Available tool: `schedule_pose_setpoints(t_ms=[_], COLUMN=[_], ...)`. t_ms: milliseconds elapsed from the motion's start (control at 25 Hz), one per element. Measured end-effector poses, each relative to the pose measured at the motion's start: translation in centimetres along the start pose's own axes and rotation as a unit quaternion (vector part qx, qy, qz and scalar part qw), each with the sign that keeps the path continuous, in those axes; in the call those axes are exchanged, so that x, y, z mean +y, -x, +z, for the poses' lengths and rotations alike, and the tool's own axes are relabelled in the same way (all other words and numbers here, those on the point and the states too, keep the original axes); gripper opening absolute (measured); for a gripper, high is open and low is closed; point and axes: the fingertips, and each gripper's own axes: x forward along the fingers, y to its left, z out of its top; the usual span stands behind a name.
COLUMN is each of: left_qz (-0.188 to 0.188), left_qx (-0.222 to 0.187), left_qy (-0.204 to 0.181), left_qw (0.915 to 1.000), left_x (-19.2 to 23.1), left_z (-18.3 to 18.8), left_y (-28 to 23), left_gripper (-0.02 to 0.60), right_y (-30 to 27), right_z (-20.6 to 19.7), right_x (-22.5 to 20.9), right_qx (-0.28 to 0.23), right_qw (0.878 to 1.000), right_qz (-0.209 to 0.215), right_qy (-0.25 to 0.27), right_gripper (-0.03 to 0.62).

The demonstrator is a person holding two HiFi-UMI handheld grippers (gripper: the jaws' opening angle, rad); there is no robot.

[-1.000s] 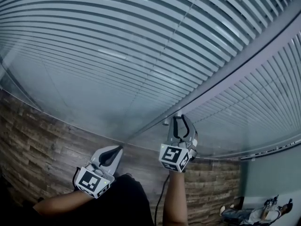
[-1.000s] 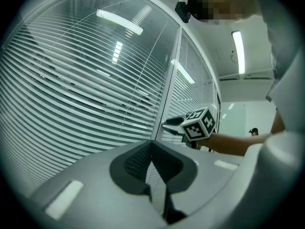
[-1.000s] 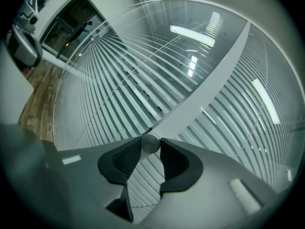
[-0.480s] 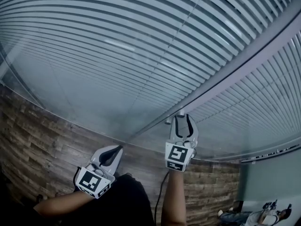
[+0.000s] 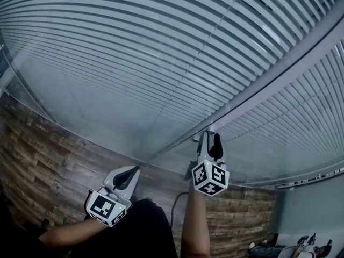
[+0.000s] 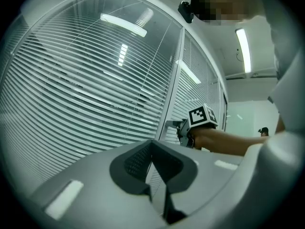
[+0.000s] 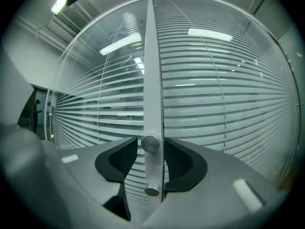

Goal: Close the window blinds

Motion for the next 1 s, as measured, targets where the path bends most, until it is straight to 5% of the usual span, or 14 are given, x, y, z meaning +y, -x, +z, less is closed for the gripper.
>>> schedule_pose_setpoints(t_ms=[520,1000], left_qz=[0.001,0.009], left_qx=[0.0,0.0], left_qy=[-0.001,0.005], left_qw=[1.0,0.9999], left_x=[-0.5,-0.2], left_z=[-0.2,0.2], left_y=[0.1,0.8], left_gripper=[0.0,0.0], right_y=[-0.2,-0.3], right_z=[-0.3,0.0], right_x=[-0.7,-0.4], right_qx=[-0.004,-0.001], right_qw=[0.999,1.0], right_qz=[0.001,0.008], right_qy=[-0.049,0.024], right_gripper=[0.132,0.13])
